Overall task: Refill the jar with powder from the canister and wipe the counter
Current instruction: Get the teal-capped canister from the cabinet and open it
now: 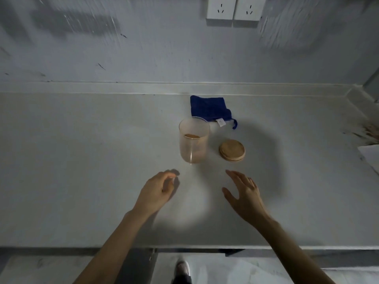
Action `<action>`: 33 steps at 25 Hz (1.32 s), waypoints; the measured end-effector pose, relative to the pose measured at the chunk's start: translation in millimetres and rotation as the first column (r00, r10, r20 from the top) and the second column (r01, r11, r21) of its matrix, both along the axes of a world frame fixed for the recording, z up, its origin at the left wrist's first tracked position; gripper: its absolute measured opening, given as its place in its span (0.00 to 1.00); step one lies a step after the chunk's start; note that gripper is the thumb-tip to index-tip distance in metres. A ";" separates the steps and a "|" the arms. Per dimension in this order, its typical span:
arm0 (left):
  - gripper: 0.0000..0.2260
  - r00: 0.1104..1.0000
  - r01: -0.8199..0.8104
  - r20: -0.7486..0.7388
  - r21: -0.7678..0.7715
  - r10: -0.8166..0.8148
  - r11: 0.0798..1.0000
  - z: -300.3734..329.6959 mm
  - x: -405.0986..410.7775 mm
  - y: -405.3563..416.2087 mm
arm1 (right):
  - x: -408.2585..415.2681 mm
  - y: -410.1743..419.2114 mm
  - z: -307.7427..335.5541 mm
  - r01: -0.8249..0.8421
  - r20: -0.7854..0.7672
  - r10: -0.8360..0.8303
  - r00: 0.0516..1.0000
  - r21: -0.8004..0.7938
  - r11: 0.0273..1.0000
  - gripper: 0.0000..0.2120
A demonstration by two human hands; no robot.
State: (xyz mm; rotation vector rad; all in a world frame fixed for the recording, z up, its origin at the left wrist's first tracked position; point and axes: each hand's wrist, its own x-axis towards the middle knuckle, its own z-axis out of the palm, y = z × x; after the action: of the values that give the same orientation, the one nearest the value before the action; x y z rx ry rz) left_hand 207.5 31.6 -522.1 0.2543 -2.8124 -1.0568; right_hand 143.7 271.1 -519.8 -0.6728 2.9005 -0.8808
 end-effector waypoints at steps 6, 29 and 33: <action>0.11 0.984 -0.082 -0.150 0.071 0.092 0.994 1.1 77.0 51.5 | 59.0 34.1 7.1 -0.072 0.082 0.072 0.994 -0.008 0.997 0.28; 0.21 0.909 -0.261 0.343 0.029 0.235 0.965 -129.1 206.4 77.7 | 161.8 28.4 -99.7 -0.148 0.447 0.105 0.888 0.061 0.987 0.21; 0.25 0.912 -0.254 0.341 0.027 0.230 0.967 -188.5 189.7 68.3 | 151.0 4.2 -153.4 -0.125 0.457 0.076 0.886 0.079 0.989 0.23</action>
State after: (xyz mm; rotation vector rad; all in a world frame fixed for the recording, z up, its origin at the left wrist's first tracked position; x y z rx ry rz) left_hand 397.1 100.0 -710.6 0.8449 -2.9244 -1.1490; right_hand 294.7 275.3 -673.2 -0.5181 2.4504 -0.7446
